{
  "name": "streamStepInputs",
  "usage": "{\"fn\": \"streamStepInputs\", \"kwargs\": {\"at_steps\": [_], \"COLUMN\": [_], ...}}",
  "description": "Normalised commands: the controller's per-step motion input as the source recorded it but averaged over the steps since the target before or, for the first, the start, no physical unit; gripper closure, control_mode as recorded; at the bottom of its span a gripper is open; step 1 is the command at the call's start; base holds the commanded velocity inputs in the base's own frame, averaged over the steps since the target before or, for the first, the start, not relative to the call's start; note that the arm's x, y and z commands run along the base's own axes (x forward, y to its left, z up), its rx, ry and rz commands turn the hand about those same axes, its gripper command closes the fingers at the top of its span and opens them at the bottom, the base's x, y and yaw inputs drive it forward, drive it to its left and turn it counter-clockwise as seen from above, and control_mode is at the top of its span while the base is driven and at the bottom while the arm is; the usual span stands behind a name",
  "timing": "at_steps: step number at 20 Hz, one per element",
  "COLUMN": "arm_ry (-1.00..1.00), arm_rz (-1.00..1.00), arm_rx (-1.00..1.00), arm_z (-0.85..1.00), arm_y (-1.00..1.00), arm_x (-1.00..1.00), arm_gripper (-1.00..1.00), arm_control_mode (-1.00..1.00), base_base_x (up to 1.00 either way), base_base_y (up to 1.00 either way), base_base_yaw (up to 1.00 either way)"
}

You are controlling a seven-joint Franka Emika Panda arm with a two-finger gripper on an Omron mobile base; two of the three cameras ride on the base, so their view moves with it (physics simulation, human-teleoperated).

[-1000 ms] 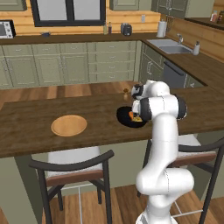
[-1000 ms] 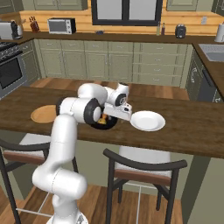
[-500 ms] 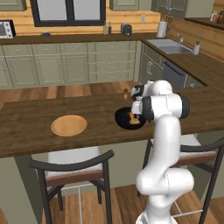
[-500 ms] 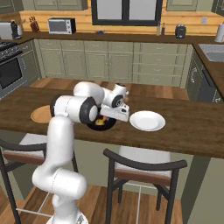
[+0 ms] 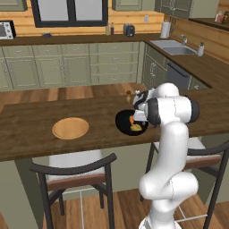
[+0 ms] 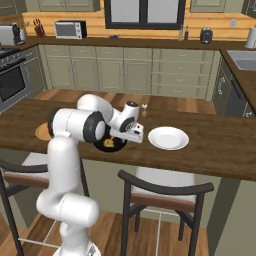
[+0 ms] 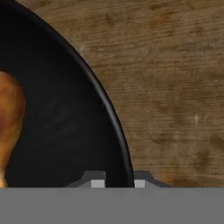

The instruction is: Pick the chicken drumstick and squash from their plates and place them in the bowl. Then put the bowl in the fridge.

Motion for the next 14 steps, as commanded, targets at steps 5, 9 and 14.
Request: {"fn": "streamStepInputs", "kwargs": {"at_steps": [5,9,14], "arm_ry": [-0.11,-0.04,0.01], "arm_rz": [0.0,0.0,-0.05], "arm_rx": [0.0,0.0,0.05], "arm_z": [0.58,0.78,0.63], "arm_y": [0.0,-0.01,-0.12], "arm_x": [-0.37,-0.78,-0.97], "arm_gripper": [1.0,1.0,1.0], "arm_control_mode": [-1.0,-1.0,-1.0], "base_base_x": [0.0,0.0,0.0], "base_base_y": [0.0,0.0,0.0], "base_base_yaw": [0.0,0.0,0.0]}}
